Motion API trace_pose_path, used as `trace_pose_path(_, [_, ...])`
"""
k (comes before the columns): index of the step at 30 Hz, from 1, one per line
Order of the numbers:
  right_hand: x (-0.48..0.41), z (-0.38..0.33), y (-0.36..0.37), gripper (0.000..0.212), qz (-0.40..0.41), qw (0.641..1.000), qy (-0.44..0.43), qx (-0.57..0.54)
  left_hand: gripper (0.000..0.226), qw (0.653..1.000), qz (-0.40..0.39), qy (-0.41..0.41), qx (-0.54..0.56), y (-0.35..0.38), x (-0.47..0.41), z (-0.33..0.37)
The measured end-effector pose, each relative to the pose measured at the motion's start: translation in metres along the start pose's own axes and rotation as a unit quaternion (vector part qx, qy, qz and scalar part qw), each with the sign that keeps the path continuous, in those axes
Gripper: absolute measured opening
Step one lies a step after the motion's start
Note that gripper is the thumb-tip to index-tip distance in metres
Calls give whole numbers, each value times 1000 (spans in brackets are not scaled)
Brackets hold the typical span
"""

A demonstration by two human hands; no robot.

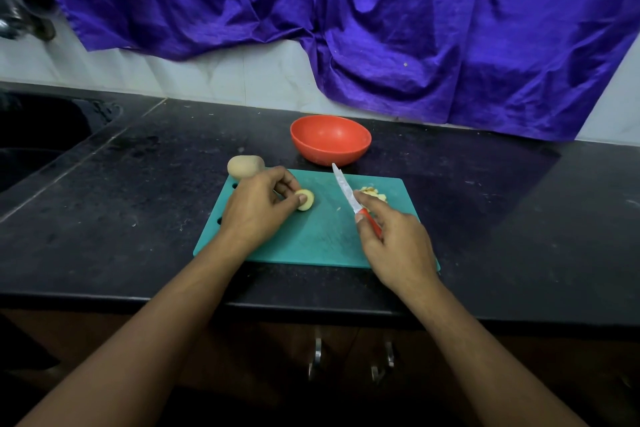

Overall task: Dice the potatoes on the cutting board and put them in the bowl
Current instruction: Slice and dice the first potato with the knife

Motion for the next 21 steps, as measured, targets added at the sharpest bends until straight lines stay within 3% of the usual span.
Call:
trace_pose_path(7, [1, -1, -1, 40, 3, 1000, 1, -9, 16, 996, 60, -9, -62, -9, 4, 4])
trace_pose_path(11, [0, -2, -1, 40, 2, 1000, 1, -8, 13, 998, 57, -7, 37, -12, 6, 1])
trace_pose_path(14, [1, -3, -1, 40, -1, 1000, 4, -10, 15, 997, 12, 2, 76, -3, 11, 1])
trace_pose_path(17, [2, -4, -1, 40, -9, 1000, 5, -7, 13, 1000, -27, 4, 1, 7, 19, 6])
trace_pose_path(21, [5, -9, -3, 40, -40, 999, 7, 0, 12, 994, -16, -2, -107, 7, 24, 14])
Point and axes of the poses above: each hand's wrist, its own x-axis away from the middle knuckle, its own y-axis out of the palm, z = x × y, the point moved 8 cm from there along -x, towards the middle knuckle, and after that the axes turned 11 degrees about -z, right-handed, at the moved point
